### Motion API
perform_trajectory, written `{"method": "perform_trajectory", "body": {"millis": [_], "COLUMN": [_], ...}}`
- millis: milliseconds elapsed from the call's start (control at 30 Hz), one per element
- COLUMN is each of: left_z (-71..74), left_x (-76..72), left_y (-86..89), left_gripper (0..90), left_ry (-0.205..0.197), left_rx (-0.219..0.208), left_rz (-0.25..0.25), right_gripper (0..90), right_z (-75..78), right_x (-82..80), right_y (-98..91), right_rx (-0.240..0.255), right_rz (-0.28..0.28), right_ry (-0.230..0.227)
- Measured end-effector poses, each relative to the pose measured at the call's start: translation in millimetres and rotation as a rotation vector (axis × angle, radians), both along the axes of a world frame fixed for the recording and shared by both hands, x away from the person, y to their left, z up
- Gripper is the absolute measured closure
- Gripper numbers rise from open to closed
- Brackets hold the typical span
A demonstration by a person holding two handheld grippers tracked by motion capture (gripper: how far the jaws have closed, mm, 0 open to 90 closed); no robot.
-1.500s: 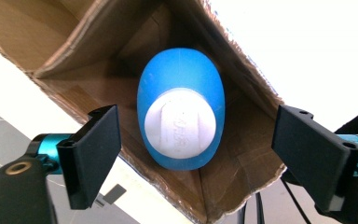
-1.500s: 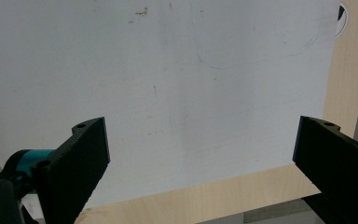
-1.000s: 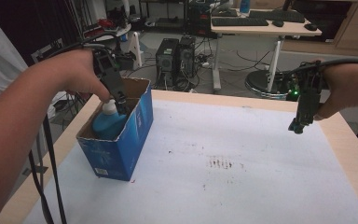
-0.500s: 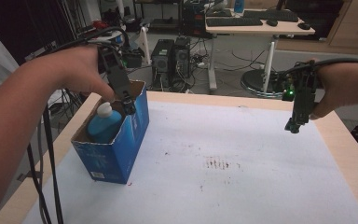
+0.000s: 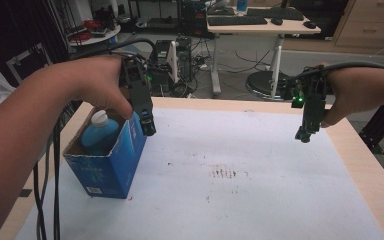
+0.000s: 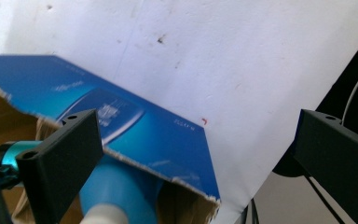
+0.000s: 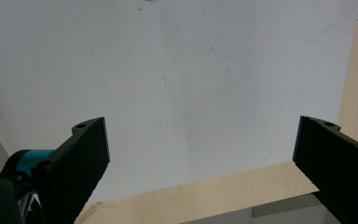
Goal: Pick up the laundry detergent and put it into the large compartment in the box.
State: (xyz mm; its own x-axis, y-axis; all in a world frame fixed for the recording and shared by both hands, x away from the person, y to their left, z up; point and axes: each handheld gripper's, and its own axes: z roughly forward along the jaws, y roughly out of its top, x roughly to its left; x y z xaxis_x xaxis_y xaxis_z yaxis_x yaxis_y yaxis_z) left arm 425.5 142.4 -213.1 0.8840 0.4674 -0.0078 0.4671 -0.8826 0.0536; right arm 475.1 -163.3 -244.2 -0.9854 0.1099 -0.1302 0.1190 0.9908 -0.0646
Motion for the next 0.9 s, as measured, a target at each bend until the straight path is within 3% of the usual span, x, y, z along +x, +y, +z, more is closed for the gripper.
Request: {"method": "perform_trajectory", "body": {"millis": [367,633,900], "left_z": [-17.2,-26.1,-35.0], "left_x": [0.9,4.6,6.2], "left_y": [-25.9,-29.6,-32.5], "left_gripper": [1.7,1.7,1.7], "left_ry": [0.051,0.070,0.099], "left_rx": [-0.002,0.009,0.018], "left_rz": [-0.137,-0.154,-0.208], "right_gripper": [2.7,2.7,2.6], "right_z": [1.3,-0.5,-1.6], "right_x": [-0.7,2.3,4.5], "right_y": [-5.1,-2.3,-3.1], "right_rx": [-0.001,0.000,0.008], "right_rz": [-0.014,0.002,0.003], "right_ry": [0.003,0.004,0.005]}}
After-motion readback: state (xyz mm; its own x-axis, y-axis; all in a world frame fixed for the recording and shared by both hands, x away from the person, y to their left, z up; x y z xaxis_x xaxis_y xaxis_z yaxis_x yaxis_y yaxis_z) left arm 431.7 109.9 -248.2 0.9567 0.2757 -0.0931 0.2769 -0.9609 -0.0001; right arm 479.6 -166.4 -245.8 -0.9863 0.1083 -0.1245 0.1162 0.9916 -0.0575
